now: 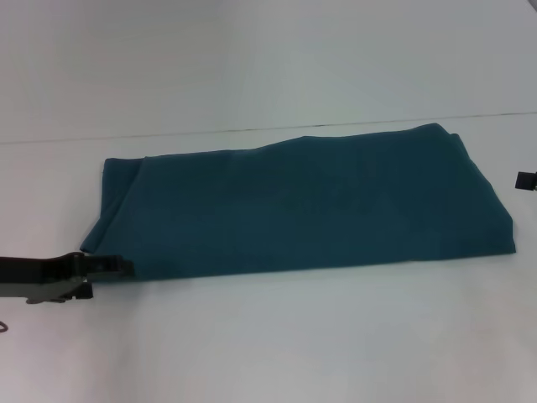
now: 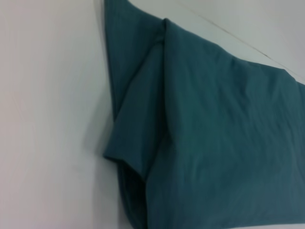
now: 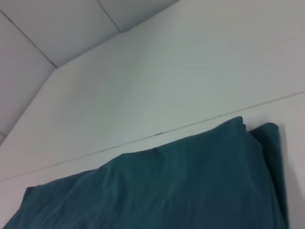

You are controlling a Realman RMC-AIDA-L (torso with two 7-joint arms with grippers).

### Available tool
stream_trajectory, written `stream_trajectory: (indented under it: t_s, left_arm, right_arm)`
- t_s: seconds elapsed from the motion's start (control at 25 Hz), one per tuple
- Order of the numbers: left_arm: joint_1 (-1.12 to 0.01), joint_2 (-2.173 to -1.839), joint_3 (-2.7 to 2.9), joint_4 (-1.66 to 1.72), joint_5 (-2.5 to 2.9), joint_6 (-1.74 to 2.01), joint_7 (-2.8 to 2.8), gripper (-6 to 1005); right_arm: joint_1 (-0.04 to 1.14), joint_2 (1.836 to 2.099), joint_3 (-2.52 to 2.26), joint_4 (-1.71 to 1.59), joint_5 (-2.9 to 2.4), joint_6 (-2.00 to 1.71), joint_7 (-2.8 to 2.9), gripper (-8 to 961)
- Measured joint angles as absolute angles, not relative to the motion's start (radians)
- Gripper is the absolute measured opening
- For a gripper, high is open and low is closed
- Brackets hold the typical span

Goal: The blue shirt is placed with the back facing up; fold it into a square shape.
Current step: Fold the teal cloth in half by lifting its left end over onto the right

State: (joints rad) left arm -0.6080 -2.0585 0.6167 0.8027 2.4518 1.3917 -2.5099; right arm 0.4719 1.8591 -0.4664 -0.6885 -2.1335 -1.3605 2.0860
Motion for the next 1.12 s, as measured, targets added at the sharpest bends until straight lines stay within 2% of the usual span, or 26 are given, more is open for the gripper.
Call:
stream_trajectory:
  t_s: [1.12]
  left_arm:
    - [-0.649,-2.056,0.629,0.699,2.460,1.262,-2.561,937]
  right_arm:
    - [0.471,1.861,-0.442,-0.703,-2.132,-1.384,2.064,923]
